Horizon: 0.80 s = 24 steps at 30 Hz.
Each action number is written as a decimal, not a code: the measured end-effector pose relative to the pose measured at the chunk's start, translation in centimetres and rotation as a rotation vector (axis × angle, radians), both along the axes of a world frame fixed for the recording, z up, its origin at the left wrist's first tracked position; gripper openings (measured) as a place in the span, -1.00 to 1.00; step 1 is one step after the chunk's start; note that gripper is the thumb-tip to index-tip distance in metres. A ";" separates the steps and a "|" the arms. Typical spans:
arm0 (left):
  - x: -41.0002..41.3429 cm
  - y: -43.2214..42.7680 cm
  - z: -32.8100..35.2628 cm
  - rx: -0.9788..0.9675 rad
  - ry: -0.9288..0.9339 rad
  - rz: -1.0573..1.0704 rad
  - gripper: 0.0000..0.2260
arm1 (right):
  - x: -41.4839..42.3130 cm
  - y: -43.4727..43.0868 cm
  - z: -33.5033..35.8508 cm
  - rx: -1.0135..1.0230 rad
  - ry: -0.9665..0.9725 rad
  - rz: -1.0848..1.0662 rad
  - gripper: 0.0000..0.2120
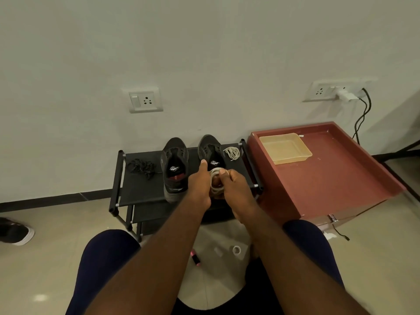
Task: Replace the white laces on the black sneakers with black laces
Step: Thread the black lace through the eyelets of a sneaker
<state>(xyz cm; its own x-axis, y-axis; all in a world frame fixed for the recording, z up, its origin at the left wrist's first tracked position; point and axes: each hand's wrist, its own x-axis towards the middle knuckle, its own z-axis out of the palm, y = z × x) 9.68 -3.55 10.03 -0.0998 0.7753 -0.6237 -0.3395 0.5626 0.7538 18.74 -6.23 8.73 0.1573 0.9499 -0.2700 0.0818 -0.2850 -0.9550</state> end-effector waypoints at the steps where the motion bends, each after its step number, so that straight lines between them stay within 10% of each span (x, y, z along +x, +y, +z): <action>1: 0.1 0.1 -0.2 0.000 -0.081 -0.040 -0.49 | 0.2 0.4 0.0 -0.011 0.011 -0.025 -0.71; 12: 0.8 1.2 -2.3 0.118 0.052 -0.063 -0.81 | 1.8 2.7 -1.6 -0.078 0.130 -0.089 -0.75; 24: 4.7 7.0 -5.1 0.309 0.630 -0.404 -0.81 | 6.2 7.4 -5.5 0.017 -0.175 -0.114 -0.86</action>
